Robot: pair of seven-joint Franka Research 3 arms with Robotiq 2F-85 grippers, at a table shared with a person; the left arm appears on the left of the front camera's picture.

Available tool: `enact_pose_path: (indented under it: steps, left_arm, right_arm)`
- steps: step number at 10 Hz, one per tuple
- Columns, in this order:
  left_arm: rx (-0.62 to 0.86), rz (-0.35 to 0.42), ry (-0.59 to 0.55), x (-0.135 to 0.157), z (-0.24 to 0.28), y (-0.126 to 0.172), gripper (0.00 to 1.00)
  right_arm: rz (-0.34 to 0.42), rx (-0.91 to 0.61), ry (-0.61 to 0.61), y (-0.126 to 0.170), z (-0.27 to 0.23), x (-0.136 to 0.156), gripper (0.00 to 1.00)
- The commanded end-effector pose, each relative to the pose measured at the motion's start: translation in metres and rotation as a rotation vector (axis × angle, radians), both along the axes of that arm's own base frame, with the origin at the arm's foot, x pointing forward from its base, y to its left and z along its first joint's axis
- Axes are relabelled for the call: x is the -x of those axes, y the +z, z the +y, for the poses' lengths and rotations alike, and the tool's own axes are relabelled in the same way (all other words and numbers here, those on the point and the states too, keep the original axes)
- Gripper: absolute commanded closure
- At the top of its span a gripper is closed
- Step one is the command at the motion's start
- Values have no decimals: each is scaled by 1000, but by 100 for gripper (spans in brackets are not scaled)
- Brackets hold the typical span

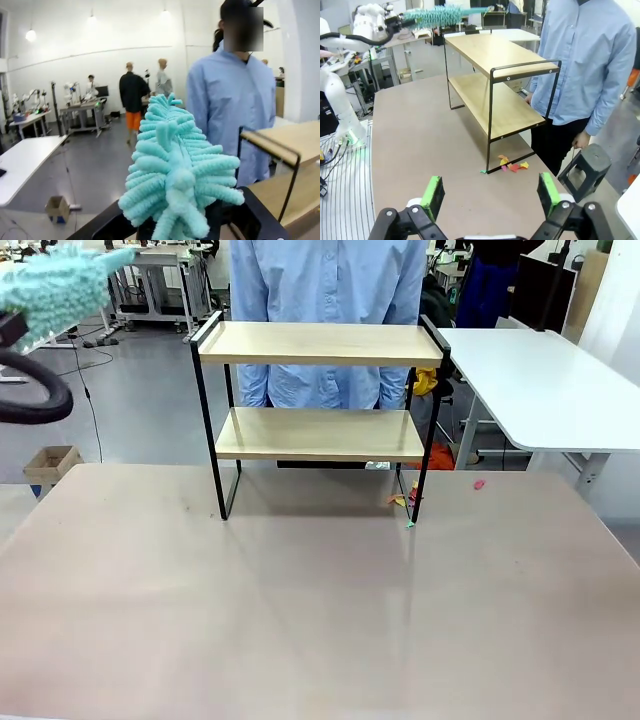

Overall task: Clean the shelf.
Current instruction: Hand the Duster back to the human.

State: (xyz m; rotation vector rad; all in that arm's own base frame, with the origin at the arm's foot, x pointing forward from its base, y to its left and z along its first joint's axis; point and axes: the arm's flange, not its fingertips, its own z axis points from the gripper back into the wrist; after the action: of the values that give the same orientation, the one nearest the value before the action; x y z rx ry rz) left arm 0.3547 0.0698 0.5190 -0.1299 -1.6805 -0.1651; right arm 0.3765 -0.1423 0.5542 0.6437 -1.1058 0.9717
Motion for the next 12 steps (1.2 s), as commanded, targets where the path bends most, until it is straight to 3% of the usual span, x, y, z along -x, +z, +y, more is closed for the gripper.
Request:
enact_pose_path:
  steps: [1, 6, 9, 10, 12]
  left_arm:
    - [19, -11, 55, -19, -54, -78, 83]
    - [31, 108, 44, -2, -70, -178, 83]
    - [92, 118, 9, 9, -83, -213, 83]
    - [67, 196, -1, -31, 26, -101, 83]
    - [67, 196, -1, -31, 26, -101, 83]
  right_arm:
    - [-10, -5, 6, 3, -1, -1, 0]
    - [-10, -5, 6, 3, -1, -1, 0]
    - [-10, -5, 6, 3, -1, -1, 0]
    - [-10, -5, 6, 3, -1, -1, 0]
    - [-10, -5, 6, 3, -1, -1, 0]
